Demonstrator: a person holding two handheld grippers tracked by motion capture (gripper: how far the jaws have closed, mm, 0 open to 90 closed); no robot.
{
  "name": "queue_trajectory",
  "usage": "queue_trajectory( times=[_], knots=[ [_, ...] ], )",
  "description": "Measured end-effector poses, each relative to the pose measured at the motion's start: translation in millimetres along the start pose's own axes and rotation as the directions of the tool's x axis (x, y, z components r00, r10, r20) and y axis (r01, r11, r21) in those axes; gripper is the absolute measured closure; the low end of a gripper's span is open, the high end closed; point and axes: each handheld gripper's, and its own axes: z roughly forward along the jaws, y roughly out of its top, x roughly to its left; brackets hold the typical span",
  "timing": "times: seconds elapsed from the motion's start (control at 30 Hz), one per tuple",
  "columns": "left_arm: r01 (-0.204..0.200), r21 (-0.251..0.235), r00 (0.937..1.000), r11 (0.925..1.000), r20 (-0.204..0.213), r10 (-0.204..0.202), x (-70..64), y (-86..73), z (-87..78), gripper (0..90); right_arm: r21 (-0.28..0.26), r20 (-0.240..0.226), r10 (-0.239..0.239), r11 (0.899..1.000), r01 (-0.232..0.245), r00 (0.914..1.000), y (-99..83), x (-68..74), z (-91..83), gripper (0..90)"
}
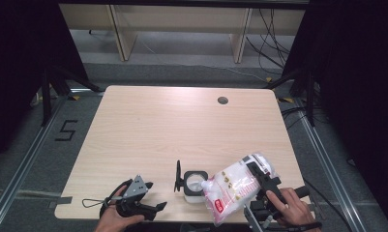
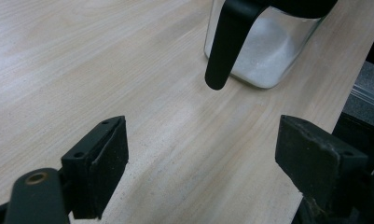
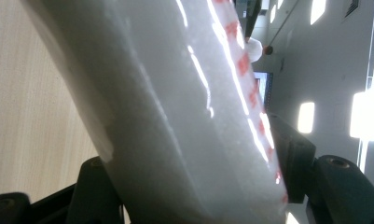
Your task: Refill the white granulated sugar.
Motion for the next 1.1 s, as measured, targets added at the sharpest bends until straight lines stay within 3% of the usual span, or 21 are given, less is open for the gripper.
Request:
queue_trajectory(
  times=[0.07, 0.13, 0.17, 0.33, 0.37, 0.4, 0.43, 0.47, 0.5, 0.53, 0.6, 0.67, 0.7, 0.77, 0.93, 0.97, 1.03, 1.1],
  knots=[
    [-0.003, 0.011, 1.0000, 0.9999, -0.002, 0.003, 0.5, 0.1, -0.5, 16.7, -0.002, -0.004, 0.022, 1.000, -0.022, 0.9997, -1.0, 1.9, 0.7, 42.6],
    [-0.004, 0.012, 1.0000, 0.9999, -0.003, 0.004, 0.6, 0.0, -0.4, 16.7, -0.010, -0.003, 0.013, 1.000, -0.013, 0.9999, -1.3, 0.5, 1.3, 42.6],
    [0.000, 0.011, 1.0000, 0.9999, -0.003, 0.000, 0.1, -0.1, -0.5, 16.7, 0.000, -0.009, 0.048, 0.999, -0.048, 0.9988, -1.9, 2.5, 0.7, 42.7],
    [-0.024, 0.011, 0.9997, 0.9996, 0.000, 0.024, 1.5, 0.4, -0.9, 16.7, -0.002, -0.007, 0.046, 0.999, -0.046, 0.9989, -1.8, 2.2, 0.8, 42.7],
    [-0.023, 0.009, 0.9997, 0.9997, 0.000, 0.023, 1.5, 0.5, -1.0, 16.7, 0.017, -0.007, 0.065, 0.998, -0.065, 0.9978, -1.2, 5.3, -0.2, 42.6],
    [-0.023, 0.009, 0.9997, 0.9997, 0.000, 0.023, 1.5, 0.5, -1.0, 16.7, 0.017, -0.007, 0.065, 0.998, -0.065, 0.9978, -1.2, 5.3, -0.2, 42.6],
    [-0.013, -0.001, 0.9999, 0.9999, 0.002, 0.013, 0.9, 0.4, -0.3, 16.7, -0.010, 0.000, 0.000, 1.000, 0.000, 1.0000, -0.4, 0.2, 1.1, 42.7],
    [-0.013, -0.001, 0.9999, 0.9999, 0.002, 0.013, 0.9, 0.4, -0.3, 16.7, -0.010, 0.000, 0.000, 1.000, 0.000, 1.0000, -0.4, 0.2, 1.1, 42.7],
    [-0.011, -0.002, 0.9999, 0.9999, 0.001, 0.011, 0.8, 0.2, -0.5, 16.7, -0.003, -0.006, 0.035, 0.999, -0.035, 0.9994, 0.4, 2.8, 0.4, 42.7],
    [-0.011, -0.002, 0.9999, 0.9999, 0.001, 0.011, 0.8, 0.2, -0.5, 16.7, -0.012, 0.008, -0.005, 1.000, 0.006, 1.0000, 1.5, 0.6, 0.3, 42.7],
    [-0.011, -0.006, 0.9999, 0.9999, 0.003, 0.011, 0.8, 0.4, -0.4, 16.7, -0.016, 0.005, -0.004, 1.000, 0.004, 1.0000, 2.1, 0.6, 0.5, 42.7],
    [-0.017, 0.002, 0.9998, 0.9998, -0.002, 0.017, 1.3, 0.3, -0.8, 16.7, -0.009, -0.005, 0.030, 1.000, -0.030, 0.9995, 2.6, 2.1, -0.1, 42.7],
    [0.007, 0.002, 1.0000, 1.0000, 0.002, -0.007, 0.0, 0.1, -0.7, 16.7, -0.017, 0.006, 0.006, 1.000, -0.006, 1.0000, 3.1, -0.2, -0.9, 42.7],
    [0.017, -0.012, 0.9999, 0.9998, 0.002, -0.017, -0.9, -0.2, 0.2, 16.7, -0.018, 0.005, 0.012, 1.000, -0.012, 0.9999, 2.7, -0.4, -0.5, 42.7],
    [0.003, 0.004, 1.0000, 1.0000, -0.001, -0.003, 0.3, 0.2, -0.7, 16.7, -0.007, 0.004, 0.009, 1.000, -0.008, 1.0000, -0.4, 0.0, 0.2, 42.8],
    [0.004, -0.005, 1.0000, 1.0000, 0.001, -0.004, -0.2, -0.1, -0.2, 16.7, 0.012, -0.006, 0.058, 0.998, -0.058, 0.9983, -2.0, 3.8, 0.1, 42.7],
    [-0.010, -0.001, 1.0000, 0.9999, 0.000, 0.010, 0.6, 0.2, -0.5, 16.7, -0.003, 0.001, 0.017, 1.000, -0.017, 0.9999, -1.1, 1.2, 0.3, 42.7],
    [-0.010, -0.005, 0.9999, 0.9999, 0.002, 0.010, 0.7, 0.3, -0.3, 16.7, -0.006, -0.007, 0.018, 1.000, -0.018, 0.9998, 0.4, 0.8, -0.4, 42.8]
  ],
)
